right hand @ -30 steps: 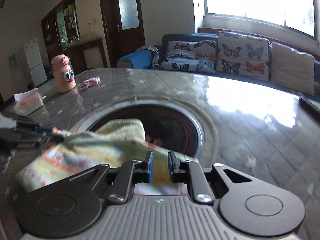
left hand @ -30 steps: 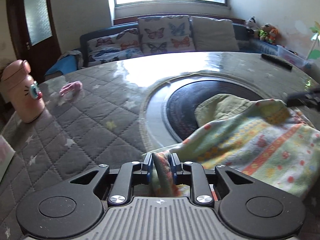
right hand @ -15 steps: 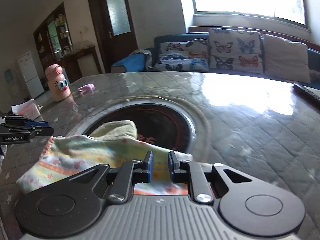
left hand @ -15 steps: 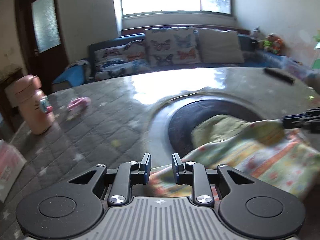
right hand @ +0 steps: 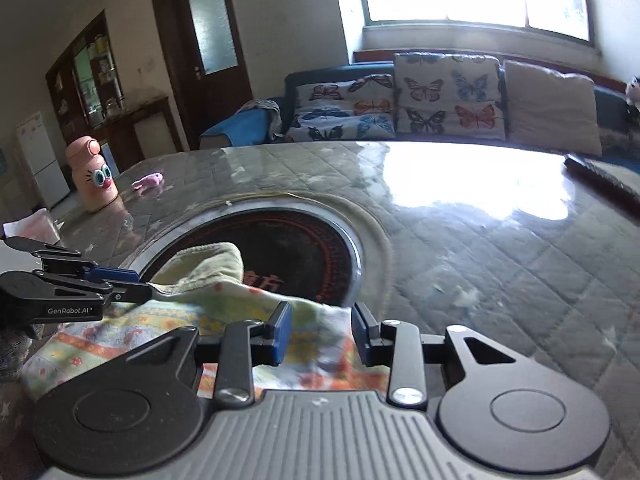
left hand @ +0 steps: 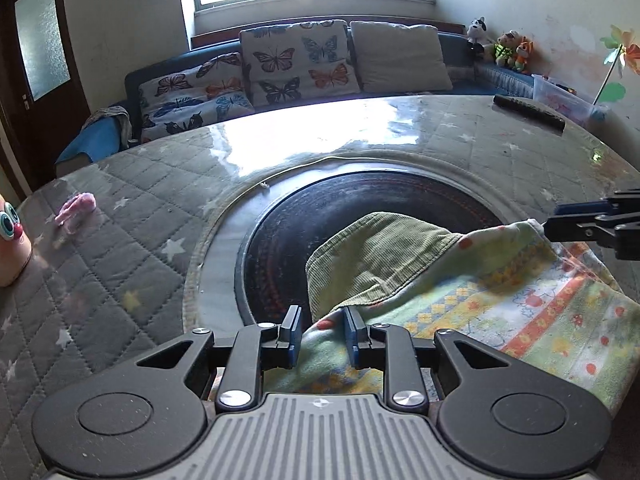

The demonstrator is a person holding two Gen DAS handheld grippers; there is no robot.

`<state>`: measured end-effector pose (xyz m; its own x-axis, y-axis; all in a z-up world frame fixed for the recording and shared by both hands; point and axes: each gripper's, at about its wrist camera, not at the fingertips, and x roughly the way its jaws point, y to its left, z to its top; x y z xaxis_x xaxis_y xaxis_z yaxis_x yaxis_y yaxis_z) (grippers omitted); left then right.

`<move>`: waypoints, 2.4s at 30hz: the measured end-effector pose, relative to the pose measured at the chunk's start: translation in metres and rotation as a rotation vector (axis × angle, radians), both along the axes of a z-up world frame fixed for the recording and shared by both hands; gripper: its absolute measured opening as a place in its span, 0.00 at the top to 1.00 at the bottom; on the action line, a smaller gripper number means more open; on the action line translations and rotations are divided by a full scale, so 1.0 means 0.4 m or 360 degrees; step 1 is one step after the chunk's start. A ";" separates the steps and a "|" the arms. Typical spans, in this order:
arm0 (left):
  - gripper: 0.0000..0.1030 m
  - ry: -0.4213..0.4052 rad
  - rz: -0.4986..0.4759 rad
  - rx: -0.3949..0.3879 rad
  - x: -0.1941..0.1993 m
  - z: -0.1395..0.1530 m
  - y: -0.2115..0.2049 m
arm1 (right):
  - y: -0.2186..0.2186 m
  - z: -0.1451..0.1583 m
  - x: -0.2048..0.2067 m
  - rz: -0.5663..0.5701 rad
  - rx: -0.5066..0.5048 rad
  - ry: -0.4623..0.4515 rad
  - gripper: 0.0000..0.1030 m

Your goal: Fold clothes

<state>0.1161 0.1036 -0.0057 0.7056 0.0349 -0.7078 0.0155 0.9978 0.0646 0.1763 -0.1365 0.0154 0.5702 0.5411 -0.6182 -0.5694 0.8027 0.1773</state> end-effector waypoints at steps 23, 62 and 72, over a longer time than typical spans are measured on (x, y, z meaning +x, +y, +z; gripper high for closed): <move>0.68 -0.0016 -0.0316 -0.0072 0.102 0.017 -0.202 | -0.031 -0.008 -0.055 -0.0197 -0.0016 -0.0006 0.95; 0.00 -0.0126 0.0075 0.0068 -0.245 0.015 -0.034 | 0.150 -0.031 -0.227 0.0262 -0.0147 -0.0154 0.09; 0.00 -0.0125 0.0132 0.0012 -0.290 -0.013 -0.017 | 0.102 -0.054 -0.275 0.0253 -0.0172 -0.0168 0.00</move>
<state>-0.0001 0.0970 -0.0110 0.7535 0.1005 -0.6497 -0.0722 0.9949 0.0701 0.0661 -0.0958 -0.0063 0.5476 0.5630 -0.6191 -0.7011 0.7125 0.0277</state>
